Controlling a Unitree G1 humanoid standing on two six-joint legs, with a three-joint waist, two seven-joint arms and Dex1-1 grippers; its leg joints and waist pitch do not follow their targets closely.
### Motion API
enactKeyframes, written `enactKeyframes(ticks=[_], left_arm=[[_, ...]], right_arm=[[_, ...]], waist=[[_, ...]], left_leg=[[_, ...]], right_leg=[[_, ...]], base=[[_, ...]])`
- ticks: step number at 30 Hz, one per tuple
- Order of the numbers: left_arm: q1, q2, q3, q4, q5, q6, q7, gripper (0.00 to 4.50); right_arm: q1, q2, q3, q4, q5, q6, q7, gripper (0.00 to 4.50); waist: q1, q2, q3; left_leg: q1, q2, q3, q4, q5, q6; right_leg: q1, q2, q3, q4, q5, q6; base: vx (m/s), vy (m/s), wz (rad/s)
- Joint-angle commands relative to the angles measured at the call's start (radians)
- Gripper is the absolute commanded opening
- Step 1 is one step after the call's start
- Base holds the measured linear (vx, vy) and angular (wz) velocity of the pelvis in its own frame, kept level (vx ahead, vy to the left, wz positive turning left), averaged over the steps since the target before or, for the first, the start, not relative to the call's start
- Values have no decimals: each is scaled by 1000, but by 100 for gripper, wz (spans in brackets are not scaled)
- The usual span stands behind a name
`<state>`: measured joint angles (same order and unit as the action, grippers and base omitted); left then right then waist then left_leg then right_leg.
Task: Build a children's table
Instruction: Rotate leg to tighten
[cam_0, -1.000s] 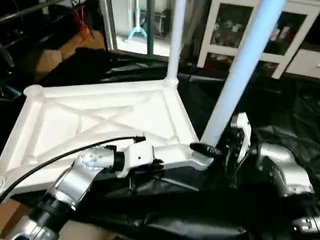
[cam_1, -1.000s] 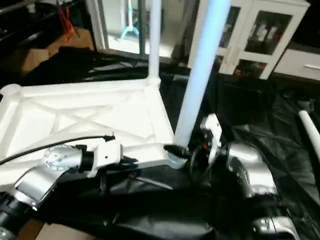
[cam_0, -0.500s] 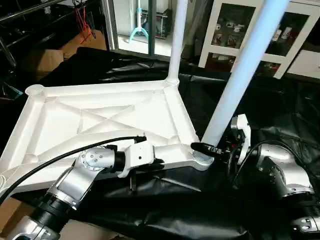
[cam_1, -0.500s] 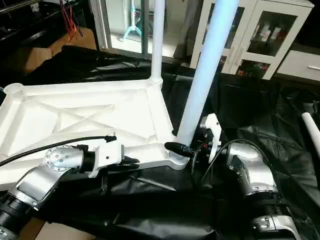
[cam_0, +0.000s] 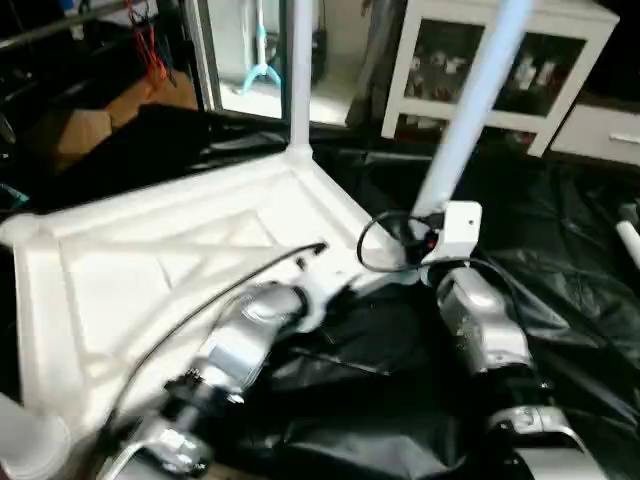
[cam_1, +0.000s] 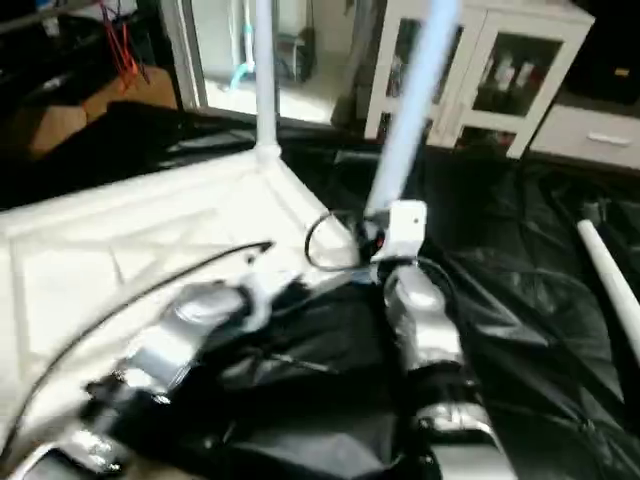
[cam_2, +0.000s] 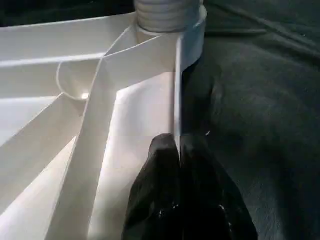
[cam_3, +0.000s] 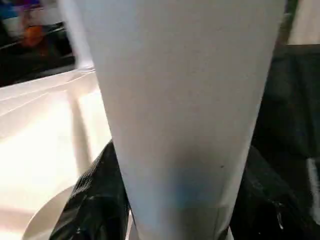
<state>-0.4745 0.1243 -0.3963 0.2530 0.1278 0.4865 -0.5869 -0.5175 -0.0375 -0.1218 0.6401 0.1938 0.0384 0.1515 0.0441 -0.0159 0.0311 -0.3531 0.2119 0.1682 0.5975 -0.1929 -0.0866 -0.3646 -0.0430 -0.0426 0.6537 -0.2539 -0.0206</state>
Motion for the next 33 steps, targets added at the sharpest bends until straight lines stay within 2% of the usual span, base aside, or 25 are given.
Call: enactKeyframes(ticks=[1,2,3,4,6,7,8,9,10,11,12,13,15,16,17,19,20,22,24,29,33], left_arm=[[-24,-6,-9,-4,18,-12,22,0],[-16,11,-18,-8,18,-53,-4,0],[-16,11,-18,-8,18,-53,-4,0],[-3,35,-21,-17,20,-57,-25,0],[49,151,-46,-53,12,-199,-147,0],[69,197,-62,-69,8,-259,-205,0],[90,244,-75,-82,-2,-321,-269,0],[104,275,-83,-91,-9,-363,-311,0],[109,283,-82,-94,-12,-367,-320,0],[141,336,-70,-110,-40,-388,-380,0],[158,358,-49,-116,-63,-385,-405,0],[162,363,-43,-118,-70,-384,-412,0],[176,392,-1,-122,-109,-377,-440,0],[176,394,2,-121,-111,-376,-441,0],[171,406,4,-110,-122,-392,-441,0],[166,411,6,-99,-127,-407,-441,0],[162,412,8,-91,-130,-413,-442,0],[158,410,15,-87,-138,-413,-452,0],[158,409,19,-90,-142,-411,-460,0],[161,407,13,-97,-147,-408,-467,0],[160,410,7,-93,-151,-413,-470,0]], right_arm=[[56,58,10,102,22,67,6,196],[55,47,23,86,27,75,58,196],[55,47,23,86,27,75,58,231],[52,30,28,72,36,68,112,231],[46,-88,75,40,1,1,265,231],[44,-129,88,34,-15,-15,312,252],[45,-168,106,21,-24,-26,377,271],[45,-194,118,12,-30,-34,421,271],[47,-201,119,4,-26,-31,438,274],[61,-254,126,-63,20,8,575,299],[75,-296,133,-116,54,38,673,299],[79,-307,135,-131,63,46,700,312],[114,-391,153,-207,117,111,883,312],[116,-399,155,-211,120,115,898,312],[118,-423,164,-201,136,114,946,312],[118,-431,167,-188,143,107,973,312],[119,-435,167,-178,148,108,993,298],[124,-436,165,-176,159,126,1018,279],[130,-435,166,-187,168,147,1030,268],[135,-417,172,-197,178,162,1032,226],[137,-395,171,-186,181,152,1018,211]], waist=[[-2,13,-46],[-2,15,-48],[-2,14,-48],[-3,13,-50],[-2,12,-51],[-6,11,-54],[-10,14,-55],[-10,15,-54],[-11,14,-53],[-9,16,-52],[-10,14,-53],[-8,19,-50],[-2,22,-49],[0,22,-49],[1,18,-47],[3,18,-47],[3,12,-47],[3,15,-47],[4,14,-48],[4,13,-56],[4,14,-55]], left_leg=[[2,15,-5,-65,-169,-21],[2,15,-6,-65,-153,-18],[0,15,-7,-65,-151,-14],[-1,15,-8,-65,-140,-11],[-2,16,-10,-64,-133,-1],[-11,15,-11,-63,-123,11],[-10,16,-10,-60,-108,25],[-8,17,-7,-58,-98,36],[-8,17,-6,-59,-92,40],[-5,17,-6,-60,-93,45],[-6,16,-6,-58,-91,52],[-5,20,-7,-58,-86,64],[-1,23,-5,-58,-93,77],[1,23,-4,-58,-90,80],[-1,23,-2,-59,-89,81],[-3,22,-2,-58,-94,79],[-4,21,-1,-58,-99,77],[-5,21,-1,-57,-97,73],[-5,22,-1,-57,-82,76],[-8,19,-1,-51,-29,92],[-9,19,-1,-50,-29,96]], right_leg=[[37,-77,49,-93,5,-175],[39,-76,49,-91,37,-173],[40,-76,48,-91,46,-171],[42,-75,48,-87,75,-173],[49,-74,46,-90,100,-172],[55,-77,46,-85,133,-179],[50,-75,44,-83,163,-189],[48,-74,45,-80,193,-201],[47,-73,45,-79,201,-204],[48,-73,44,-78,198,-212],[52,-70,45,-76,211,-215],[50,-70,44,-75,224,-220],[46,-69,44,-76,210,-232],[45,-70,44,-76,208,-234],[41,-72,44,-77,197,-240],[41,-75,44,-78,168,-242],[42,-75,44,-80,145,-239],[42,-77,45,-81,123,-237],[42,-76,45,-80,132,-237],[44,-73,43,-69,229,-242],[43,-73,42,-68,235,-242]], base=[[0,0,0],[0,0,0],[0,0,0],[0,0,0],[0,0,0],[0,0,0],[0,0,0],[0,0,0],[0,0,0],[0,0,0],[0,0,0],[0,0,0],[0,0,0],[0,0,0],[0,0,0],[0,0,0],[0,0,0],[0,0,0],[0,0,0],[0,0,0],[0,0,0]])
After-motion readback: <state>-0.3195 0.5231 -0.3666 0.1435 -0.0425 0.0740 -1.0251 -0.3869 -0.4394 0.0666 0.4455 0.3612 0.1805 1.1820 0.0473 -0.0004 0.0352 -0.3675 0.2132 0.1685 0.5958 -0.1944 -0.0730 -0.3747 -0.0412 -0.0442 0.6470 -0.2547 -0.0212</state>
